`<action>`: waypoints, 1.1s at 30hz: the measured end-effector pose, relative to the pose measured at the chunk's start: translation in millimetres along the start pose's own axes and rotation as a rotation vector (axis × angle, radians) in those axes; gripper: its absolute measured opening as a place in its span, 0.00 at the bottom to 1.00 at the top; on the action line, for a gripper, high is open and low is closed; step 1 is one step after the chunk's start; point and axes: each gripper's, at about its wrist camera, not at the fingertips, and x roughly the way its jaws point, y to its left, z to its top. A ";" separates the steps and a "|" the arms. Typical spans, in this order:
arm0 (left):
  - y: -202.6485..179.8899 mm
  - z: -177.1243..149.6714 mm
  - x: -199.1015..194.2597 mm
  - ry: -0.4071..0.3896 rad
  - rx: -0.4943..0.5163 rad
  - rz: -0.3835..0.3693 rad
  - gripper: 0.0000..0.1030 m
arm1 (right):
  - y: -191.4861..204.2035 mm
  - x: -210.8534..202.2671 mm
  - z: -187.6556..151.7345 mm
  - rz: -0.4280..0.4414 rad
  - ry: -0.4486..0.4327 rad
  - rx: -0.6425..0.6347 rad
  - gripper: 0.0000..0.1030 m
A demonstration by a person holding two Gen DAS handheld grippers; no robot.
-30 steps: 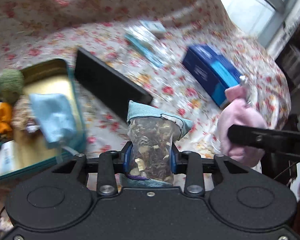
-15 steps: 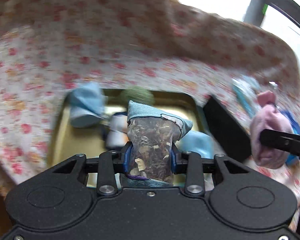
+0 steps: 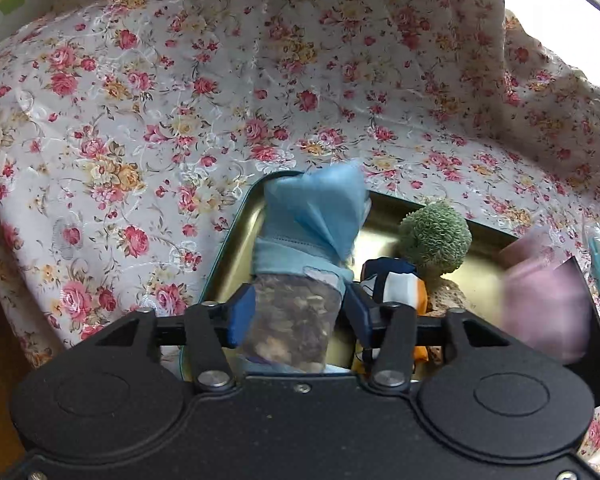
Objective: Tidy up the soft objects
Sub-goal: 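Open the left tool to drop the snack bag while the right tool releases the pouch into the tray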
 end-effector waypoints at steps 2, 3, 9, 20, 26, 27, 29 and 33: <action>-2.1 -1.0 1.0 -0.009 0.010 0.011 0.57 | -4.9 -0.3 -2.1 -0.007 0.003 0.007 0.82; -4.3 -1.2 2.2 -0.012 0.020 0.017 0.57 | -8.1 -1.8 -3.7 -0.015 0.003 0.009 0.82; -22.3 -3.1 -3.0 -0.029 0.059 0.016 0.62 | -29.5 -20.3 -19.2 -0.043 -0.001 0.049 0.82; -70.8 -22.3 -20.4 -0.056 0.164 -0.042 0.72 | -54.5 -60.0 -56.0 -0.096 -0.007 0.095 0.82; -104.8 -43.0 -30.7 -0.062 0.255 -0.096 0.73 | -71.5 -85.4 -72.9 -0.130 -0.031 0.123 0.82; -111.2 -46.6 -32.2 -0.061 0.271 -0.106 0.73 | -74.9 -89.3 -75.4 -0.135 -0.034 0.130 0.82; -122.7 -52.2 -34.0 -0.063 0.296 -0.120 0.73 | -84.1 -97.9 -80.2 -0.148 -0.044 0.153 0.82; -147.6 -59.6 -39.7 -0.057 0.339 -0.162 0.73 | -105.7 -117.5 -90.4 -0.191 -0.073 0.198 0.82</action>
